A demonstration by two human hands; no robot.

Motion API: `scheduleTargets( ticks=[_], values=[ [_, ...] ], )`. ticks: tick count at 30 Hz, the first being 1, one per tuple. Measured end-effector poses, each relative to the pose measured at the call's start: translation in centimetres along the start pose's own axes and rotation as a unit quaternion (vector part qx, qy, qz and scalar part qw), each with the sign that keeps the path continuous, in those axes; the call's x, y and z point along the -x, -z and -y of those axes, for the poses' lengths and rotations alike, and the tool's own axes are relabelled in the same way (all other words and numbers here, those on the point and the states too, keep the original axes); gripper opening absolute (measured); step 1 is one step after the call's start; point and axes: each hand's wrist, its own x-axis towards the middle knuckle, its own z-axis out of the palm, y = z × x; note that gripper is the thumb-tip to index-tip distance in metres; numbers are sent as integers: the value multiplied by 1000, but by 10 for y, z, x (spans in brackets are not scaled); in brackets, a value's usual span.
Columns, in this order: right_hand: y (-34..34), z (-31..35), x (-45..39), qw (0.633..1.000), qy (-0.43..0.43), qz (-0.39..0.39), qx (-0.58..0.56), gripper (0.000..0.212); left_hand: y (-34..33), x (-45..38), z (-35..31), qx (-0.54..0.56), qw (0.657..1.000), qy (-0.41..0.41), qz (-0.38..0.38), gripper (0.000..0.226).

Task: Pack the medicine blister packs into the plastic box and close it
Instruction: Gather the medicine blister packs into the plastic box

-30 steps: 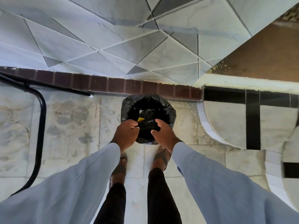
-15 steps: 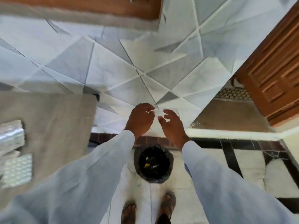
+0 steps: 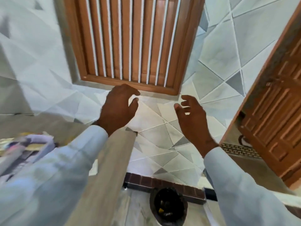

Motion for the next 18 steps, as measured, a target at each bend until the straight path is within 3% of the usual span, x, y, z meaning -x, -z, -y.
scheduleTargets(
  ticks=[7, 12, 18],
  values=[
    [-13, 125, 68, 998, 34, 37, -29, 29, 138, 55, 0, -6, 1000, 12, -15, 20],
    [-42, 207, 113, 993, 53, 80, -70, 28, 221, 99, 36, 100, 982, 152, -45, 12],
    [-112, 290, 157, 992, 44, 95, -74, 28, 318, 147, 111, 117, 970, 209, -47, 11]
  ],
)
